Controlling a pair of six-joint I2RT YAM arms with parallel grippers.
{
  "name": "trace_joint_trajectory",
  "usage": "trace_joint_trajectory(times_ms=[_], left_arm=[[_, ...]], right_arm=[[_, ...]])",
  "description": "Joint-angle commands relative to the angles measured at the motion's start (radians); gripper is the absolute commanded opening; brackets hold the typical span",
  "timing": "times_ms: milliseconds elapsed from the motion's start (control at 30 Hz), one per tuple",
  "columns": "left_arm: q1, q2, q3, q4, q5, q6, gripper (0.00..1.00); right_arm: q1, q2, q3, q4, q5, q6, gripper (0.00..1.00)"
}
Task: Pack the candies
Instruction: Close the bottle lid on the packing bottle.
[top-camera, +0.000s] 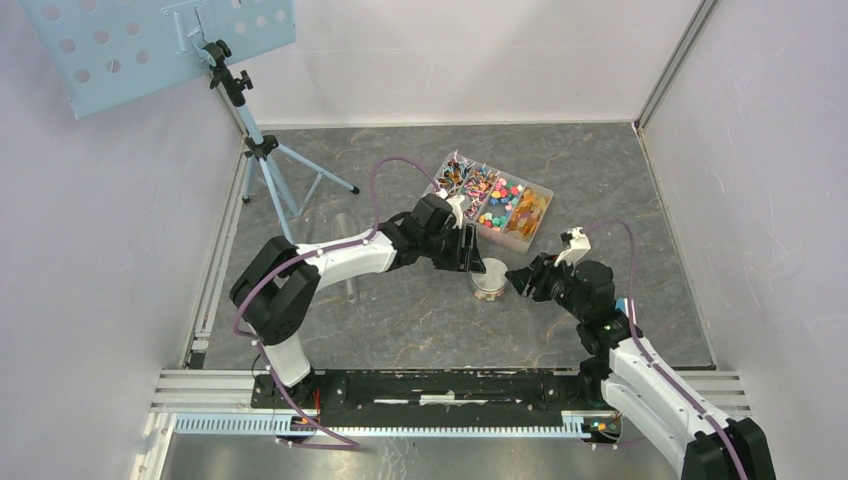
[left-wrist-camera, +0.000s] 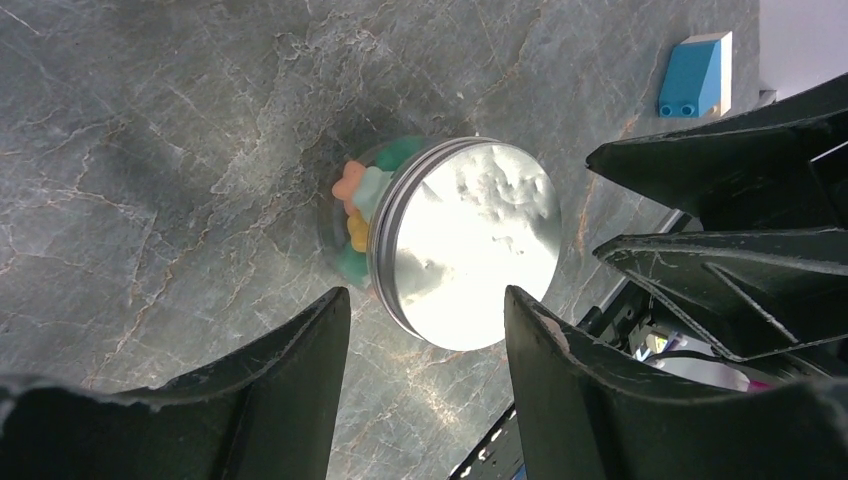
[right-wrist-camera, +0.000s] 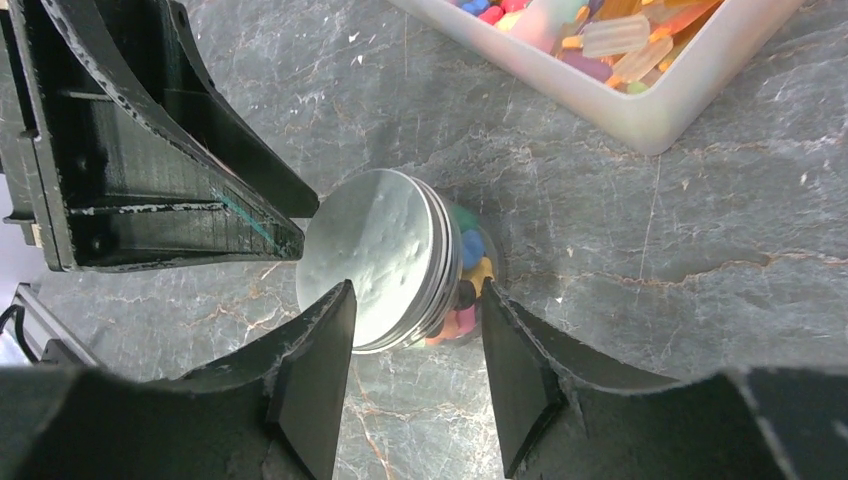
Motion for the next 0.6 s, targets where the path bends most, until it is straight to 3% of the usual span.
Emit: trace_joint_trajectory(times_ms=[0, 567], left_arm=[[-0.004, 0.009, -0.006, 0.027, 0.026, -0.009, 0.64], [-0.024, 0.037, -0.009, -0.034, 0.006, 0.052, 0.67]], right_arm=[[0.003, 0.02, -0.024, 0.076, -0.031, 0.019, 0.56], [0.003, 0.057, -0.113, 0.097, -0.082, -0.042, 0.44]])
